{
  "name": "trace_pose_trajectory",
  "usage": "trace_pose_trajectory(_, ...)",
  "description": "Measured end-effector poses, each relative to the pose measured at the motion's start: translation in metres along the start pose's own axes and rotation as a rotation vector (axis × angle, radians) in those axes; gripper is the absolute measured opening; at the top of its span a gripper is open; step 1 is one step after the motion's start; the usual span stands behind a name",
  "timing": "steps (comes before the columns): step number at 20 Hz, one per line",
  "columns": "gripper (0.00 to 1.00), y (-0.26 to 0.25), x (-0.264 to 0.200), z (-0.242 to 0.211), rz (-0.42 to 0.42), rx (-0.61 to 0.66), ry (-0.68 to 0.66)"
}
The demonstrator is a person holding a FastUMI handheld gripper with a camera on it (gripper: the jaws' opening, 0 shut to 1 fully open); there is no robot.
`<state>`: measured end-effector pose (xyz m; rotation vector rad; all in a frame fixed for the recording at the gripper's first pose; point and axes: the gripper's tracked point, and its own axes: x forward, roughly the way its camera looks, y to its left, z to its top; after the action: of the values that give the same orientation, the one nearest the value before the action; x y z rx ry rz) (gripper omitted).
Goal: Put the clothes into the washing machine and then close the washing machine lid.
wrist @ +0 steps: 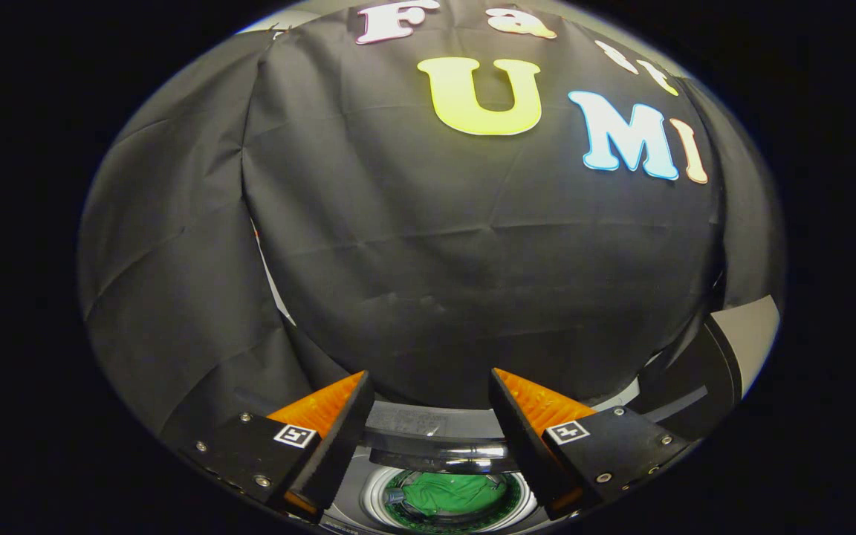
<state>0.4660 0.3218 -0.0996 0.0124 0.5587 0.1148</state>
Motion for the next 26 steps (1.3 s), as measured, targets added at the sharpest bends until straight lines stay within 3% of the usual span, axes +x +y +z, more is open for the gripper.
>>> trace_pose_trajectory(17, 0.96, 0.015, -0.045, -0.049, 0.034, -0.008, -0.068)
trace_pose_trajectory(23, 0.95, 0.020, -0.060, -0.082, 0.061, 0.026, -0.037)
trace_pose_trajectory(26, 0.95, 0.017, -0.068, -0.123, 0.057, 0.030, 0.008)
